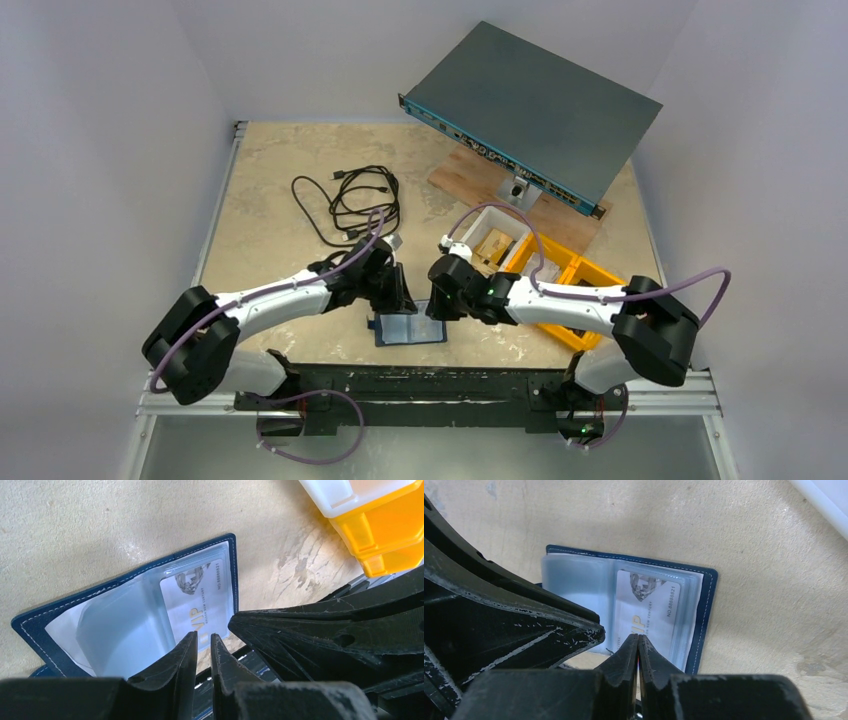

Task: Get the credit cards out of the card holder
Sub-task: Remove the credit card from the card holder.

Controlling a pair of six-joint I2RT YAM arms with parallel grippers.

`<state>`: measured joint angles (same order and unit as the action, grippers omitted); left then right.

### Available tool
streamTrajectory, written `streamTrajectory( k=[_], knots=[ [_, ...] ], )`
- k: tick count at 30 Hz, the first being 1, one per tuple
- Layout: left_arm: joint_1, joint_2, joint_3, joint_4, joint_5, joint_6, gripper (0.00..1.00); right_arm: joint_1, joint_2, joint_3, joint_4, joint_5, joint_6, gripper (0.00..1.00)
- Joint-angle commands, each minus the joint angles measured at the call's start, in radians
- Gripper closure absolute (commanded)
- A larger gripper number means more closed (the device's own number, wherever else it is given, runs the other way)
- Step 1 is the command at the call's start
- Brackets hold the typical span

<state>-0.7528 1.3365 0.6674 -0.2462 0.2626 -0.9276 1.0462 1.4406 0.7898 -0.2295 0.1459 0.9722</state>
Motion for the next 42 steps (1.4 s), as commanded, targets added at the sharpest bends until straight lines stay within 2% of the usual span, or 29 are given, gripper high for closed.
streamTrajectory(
  k=[1, 21, 36, 42],
  knots=[
    [0.001, 0.018, -0.027, 0.07, 0.013, -0.02, 0.85, -0.003, 0.017, -0.005, -0.013, 0.034, -0.032, 0.97],
    [0.022, 0.069, -0.112, 0.176, 0.038, -0.029, 0.79, -0.002, 0.077, 0.005, -0.049, 0.07, -0.058, 1.0],
    [0.038, 0.104, -0.159, 0.326, 0.094, -0.063, 0.79, 0.027, 0.14, 0.019, -0.026, 0.042, -0.053, 1.0],
    [0.054, 0.065, -0.177, 0.329, 0.105, -0.068, 0.84, 0.028, 0.156, 0.001, -0.024, 0.023, -0.026, 1.0]
  ],
)
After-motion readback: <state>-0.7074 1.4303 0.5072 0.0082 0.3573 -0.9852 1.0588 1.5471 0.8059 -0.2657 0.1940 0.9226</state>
